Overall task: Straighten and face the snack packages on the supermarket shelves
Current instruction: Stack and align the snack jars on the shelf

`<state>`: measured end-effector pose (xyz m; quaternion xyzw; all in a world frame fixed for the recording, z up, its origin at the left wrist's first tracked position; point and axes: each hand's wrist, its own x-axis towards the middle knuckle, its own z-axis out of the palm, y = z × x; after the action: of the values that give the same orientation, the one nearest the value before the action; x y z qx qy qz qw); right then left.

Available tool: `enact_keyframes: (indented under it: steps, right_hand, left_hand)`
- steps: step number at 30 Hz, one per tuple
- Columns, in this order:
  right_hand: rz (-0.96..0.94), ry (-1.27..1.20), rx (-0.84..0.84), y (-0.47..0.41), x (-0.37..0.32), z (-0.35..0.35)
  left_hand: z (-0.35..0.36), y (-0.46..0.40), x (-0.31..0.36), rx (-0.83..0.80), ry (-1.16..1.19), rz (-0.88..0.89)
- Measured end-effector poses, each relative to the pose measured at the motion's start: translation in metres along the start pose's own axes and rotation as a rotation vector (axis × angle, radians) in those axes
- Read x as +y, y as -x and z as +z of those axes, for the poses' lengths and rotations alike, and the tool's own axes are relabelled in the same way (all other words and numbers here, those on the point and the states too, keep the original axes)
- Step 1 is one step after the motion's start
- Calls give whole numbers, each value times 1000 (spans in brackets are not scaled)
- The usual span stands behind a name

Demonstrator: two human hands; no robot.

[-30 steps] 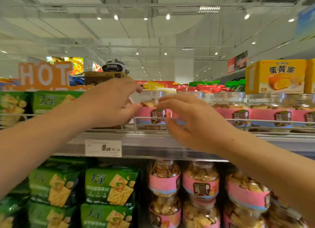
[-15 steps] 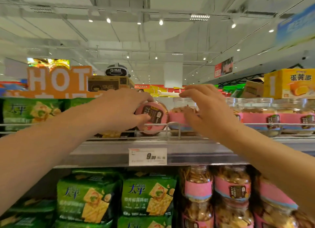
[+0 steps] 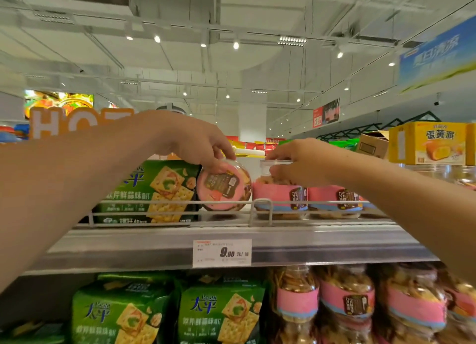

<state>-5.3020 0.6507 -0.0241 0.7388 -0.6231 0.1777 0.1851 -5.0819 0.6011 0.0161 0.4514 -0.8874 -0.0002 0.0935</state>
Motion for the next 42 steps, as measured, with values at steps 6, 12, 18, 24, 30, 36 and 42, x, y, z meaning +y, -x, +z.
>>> enact_keyframes:
  steps: [6,12,18,24,30,36,42]
  right_hand:
    - [-55,-74,47,-4,10,3]
    - [-86,-61,55,-6,14,4]
    - [-91,-66,50,-4,14,6]
    - [-51,-110,-12,-5,14,1]
    - [17,-285,-192,-17,17,-9]
    - [13,-258,-291,-26,20,-11]
    - [-24,-284,-268,-23,23,-9]
  left_hand:
    - [-16,-16,-4,-96,213,-110]
    - [-5,-36,-12,-45,372,-143]
    - [7,-39,-4,-23,354,-141]
    - [5,-23,1,23,172,-49]
    - [12,-18,-1,23,95,-96]
    - [15,-17,-3,-21,141,-115]
    - [22,-17,-8,46,105,-64]
